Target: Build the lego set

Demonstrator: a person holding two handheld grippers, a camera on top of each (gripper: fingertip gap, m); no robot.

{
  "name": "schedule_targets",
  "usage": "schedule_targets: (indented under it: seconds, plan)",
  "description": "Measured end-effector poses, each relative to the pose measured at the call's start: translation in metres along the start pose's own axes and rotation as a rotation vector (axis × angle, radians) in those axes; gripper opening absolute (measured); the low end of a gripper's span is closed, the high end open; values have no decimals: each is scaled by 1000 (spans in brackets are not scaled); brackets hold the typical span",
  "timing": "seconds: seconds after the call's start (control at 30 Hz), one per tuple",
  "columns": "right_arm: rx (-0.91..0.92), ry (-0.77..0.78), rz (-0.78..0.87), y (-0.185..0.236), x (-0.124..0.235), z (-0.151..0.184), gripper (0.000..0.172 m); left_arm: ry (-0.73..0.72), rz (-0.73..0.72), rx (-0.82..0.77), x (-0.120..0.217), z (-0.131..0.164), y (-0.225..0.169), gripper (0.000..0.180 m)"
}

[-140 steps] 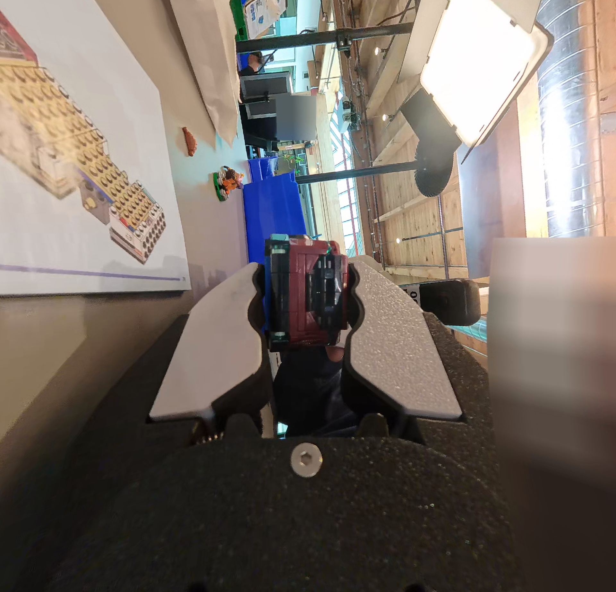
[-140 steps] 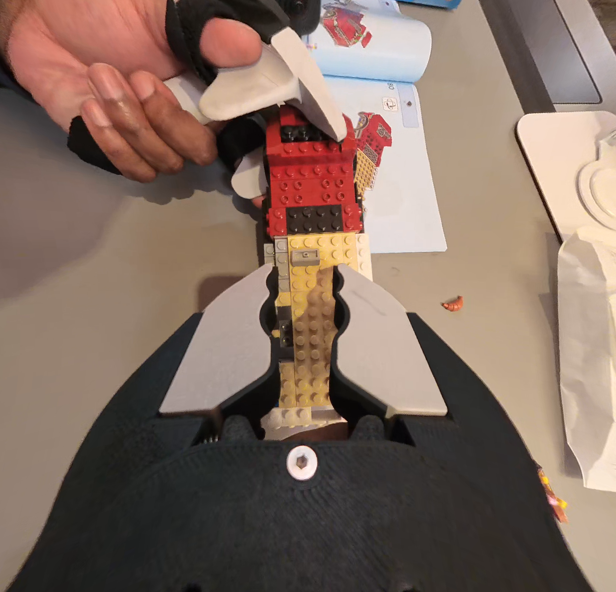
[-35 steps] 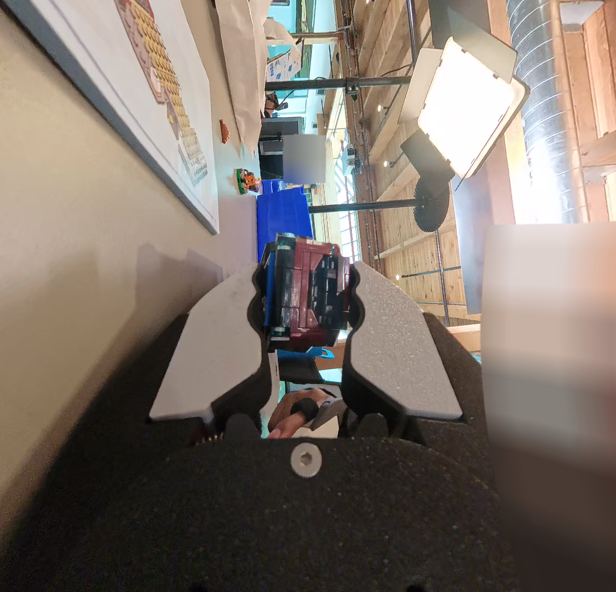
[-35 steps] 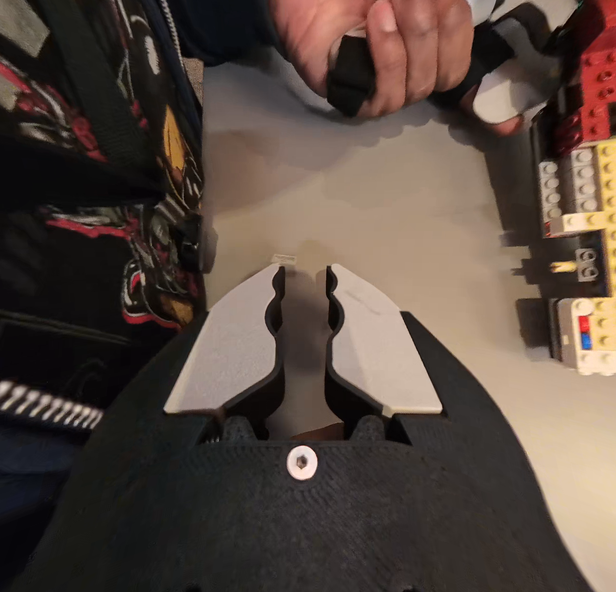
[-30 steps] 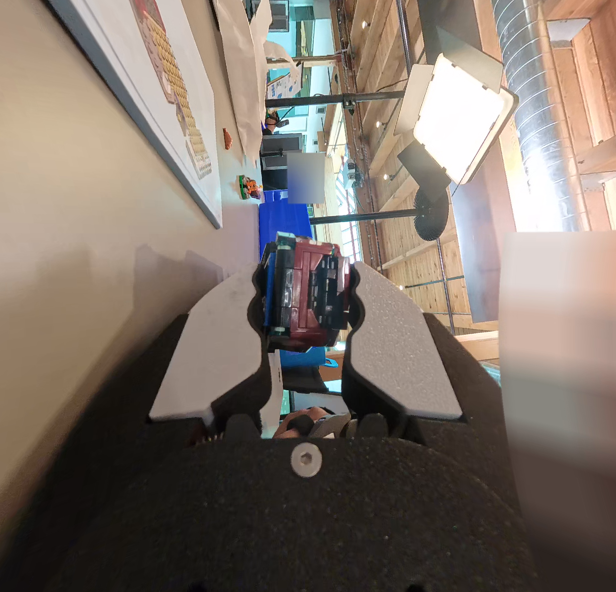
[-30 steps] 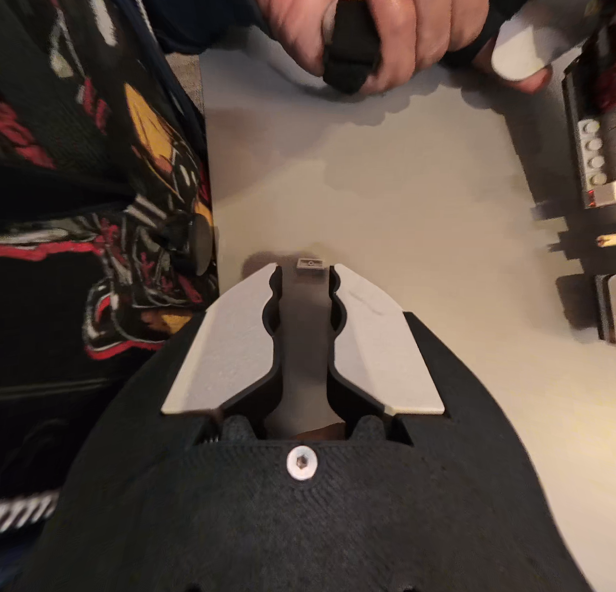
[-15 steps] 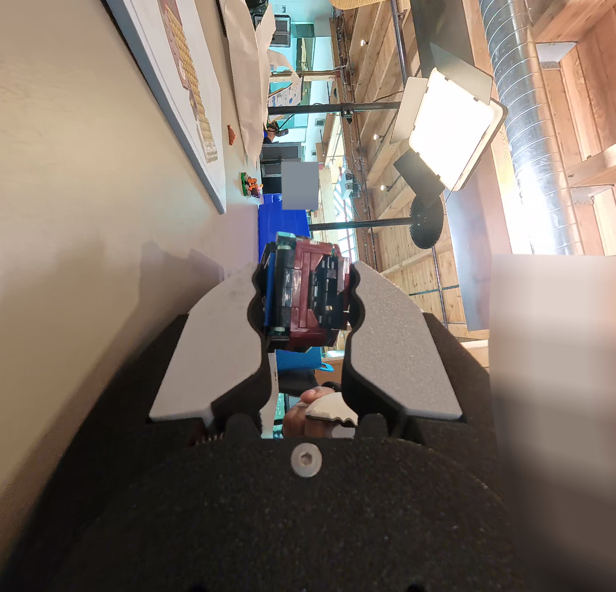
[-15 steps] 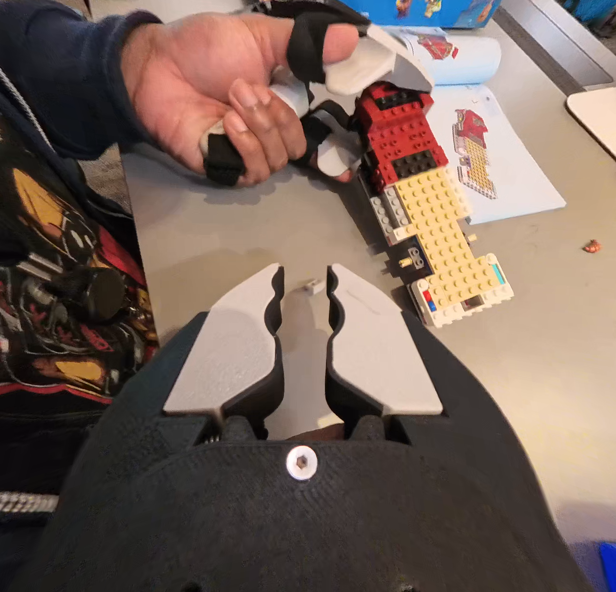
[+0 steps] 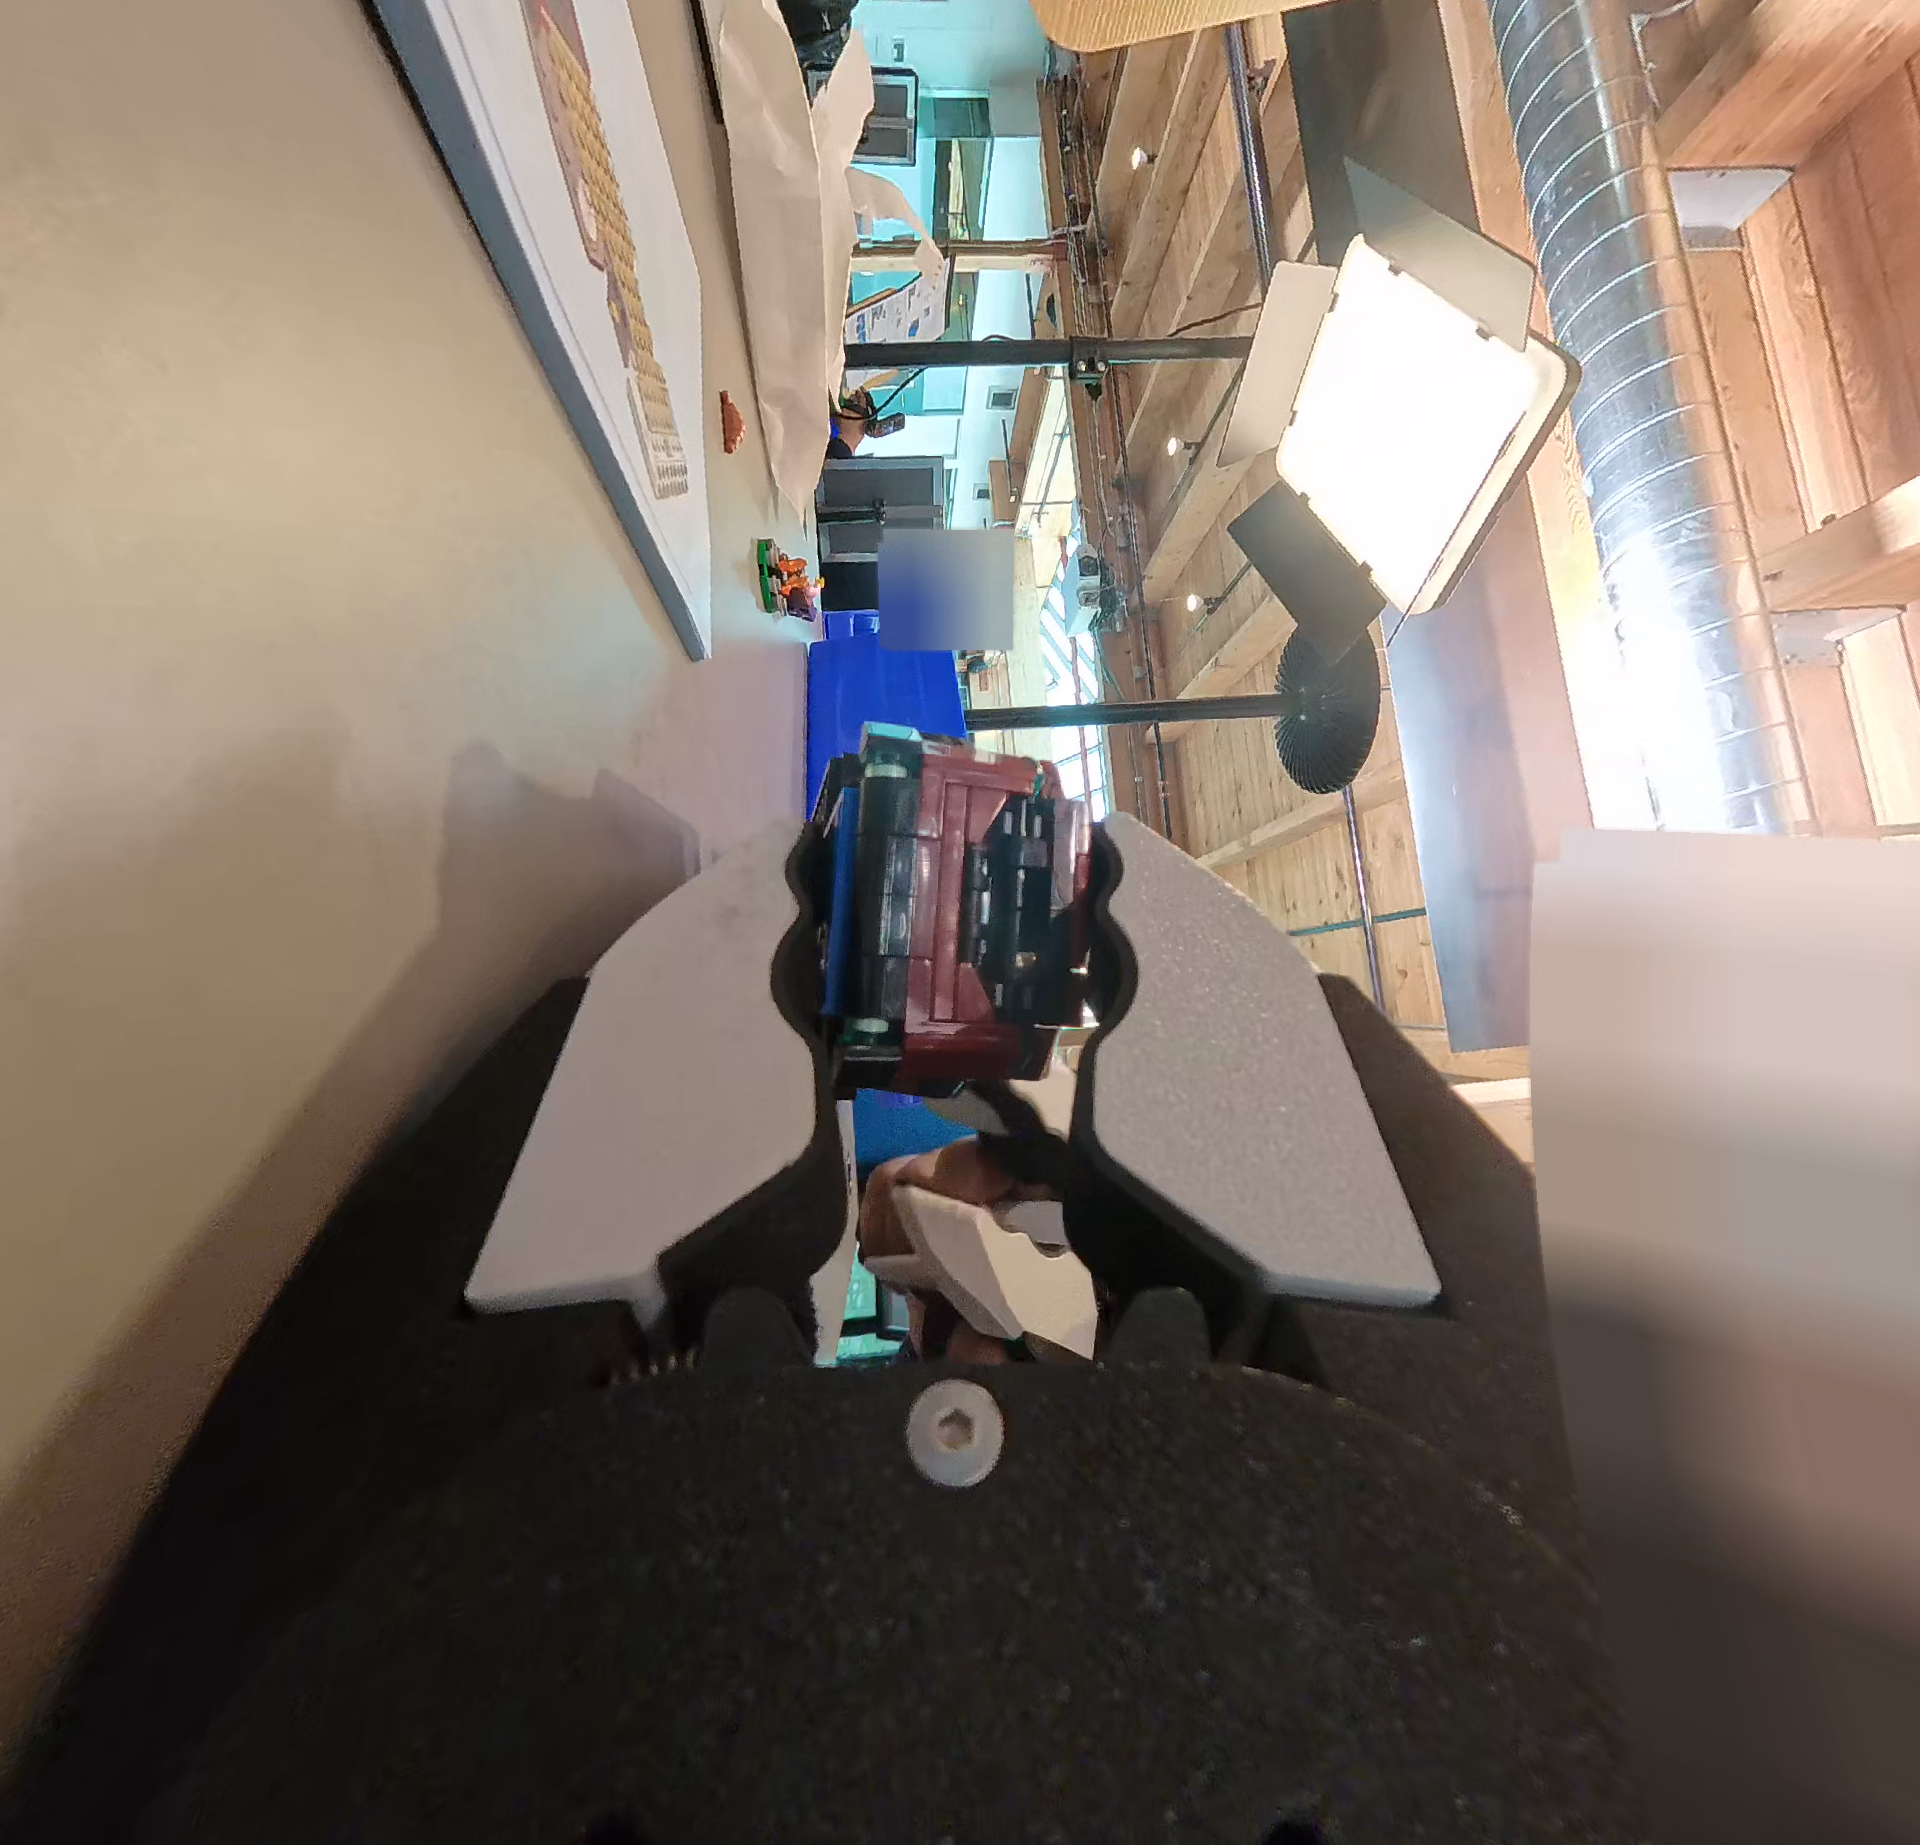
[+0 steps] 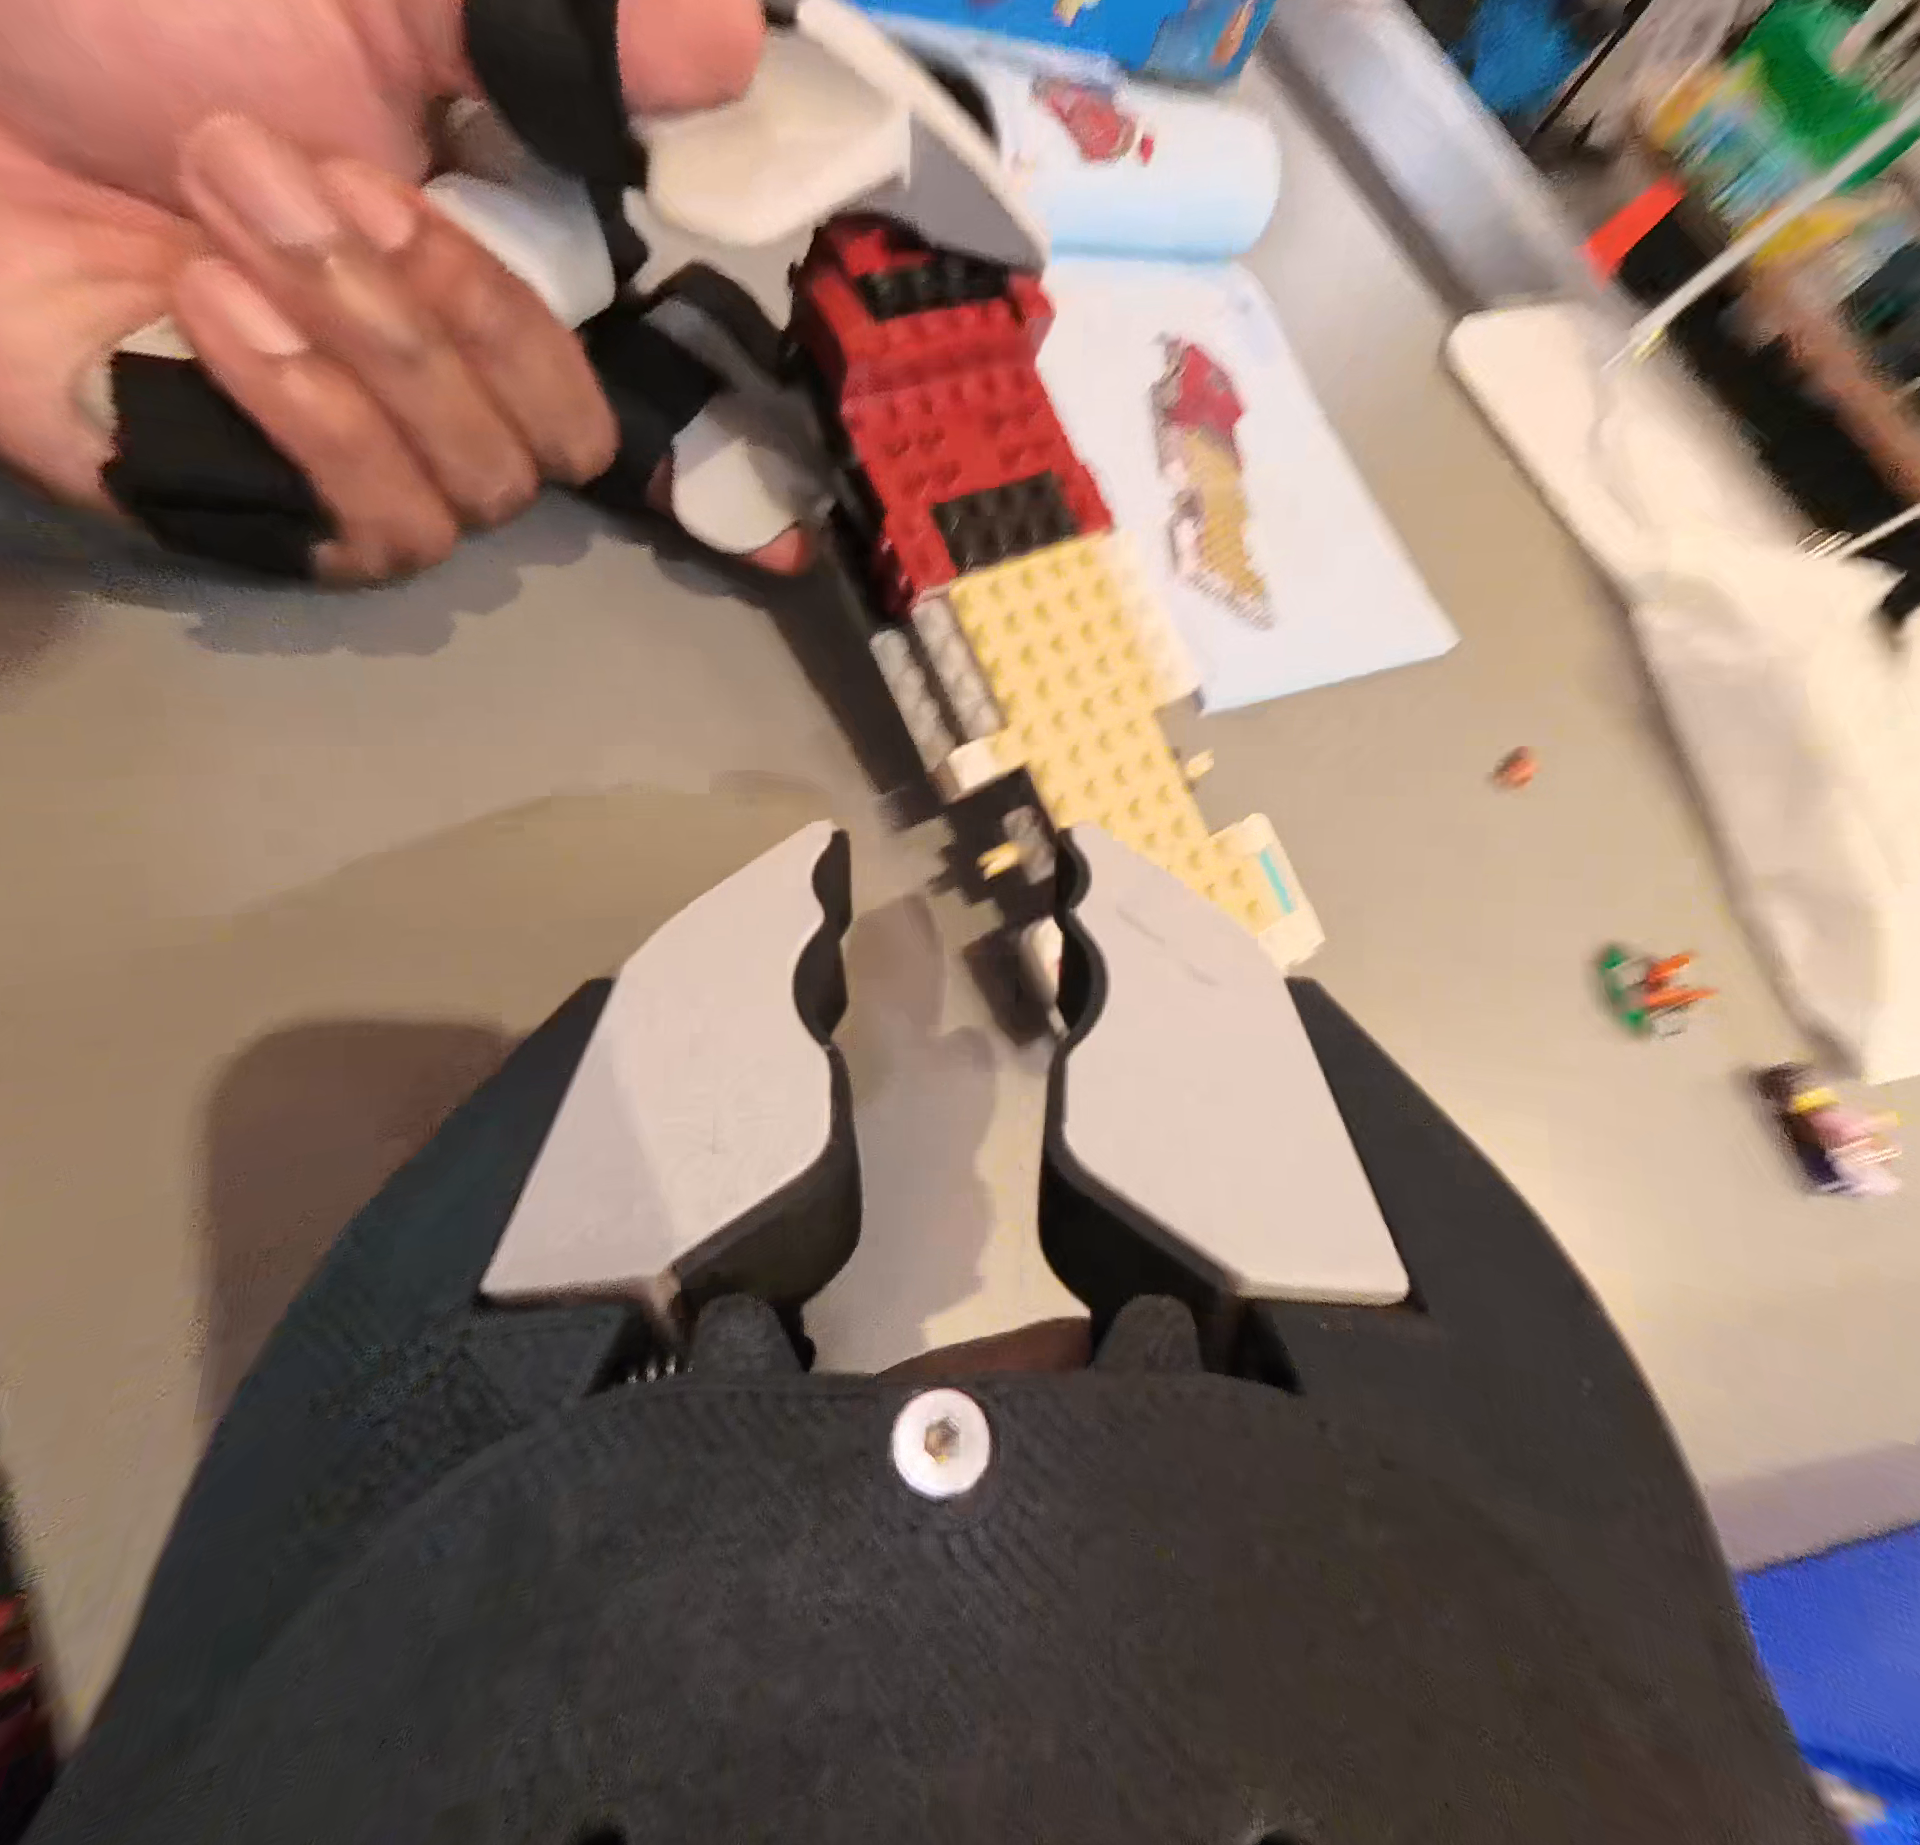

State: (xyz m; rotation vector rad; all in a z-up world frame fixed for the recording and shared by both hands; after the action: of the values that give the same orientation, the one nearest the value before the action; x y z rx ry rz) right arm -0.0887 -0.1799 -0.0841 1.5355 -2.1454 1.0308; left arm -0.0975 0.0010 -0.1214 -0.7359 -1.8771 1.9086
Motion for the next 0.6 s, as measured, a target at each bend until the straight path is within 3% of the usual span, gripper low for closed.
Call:
schedule_targets:
  seconds: [0.27, 0.4, 0.6]
  plan:
    - [598, 38, 389, 9, -31, -11, 52, -76, 47, 115, 2, 0, -2, 48]
    - [720, 78, 515, 5, -45, -14, 52, -72, 54, 137, 1, 3, -3, 48]
    - [746, 91, 588, 1, -58, -18, 32, -51, 60, 90, 0, 3, -12, 48]
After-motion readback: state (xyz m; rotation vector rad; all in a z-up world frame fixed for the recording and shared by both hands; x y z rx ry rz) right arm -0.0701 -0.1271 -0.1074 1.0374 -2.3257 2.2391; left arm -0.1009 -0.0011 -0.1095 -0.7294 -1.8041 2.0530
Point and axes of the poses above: each gripper's, where its closed fingertips meet, x back along the fingers, z out of its underside, y = z × x across the jaws, the point moved 7 cm from there along x, back along the fingers, and after that the axes turned 7 degrees about y, right-handed, at the moved point
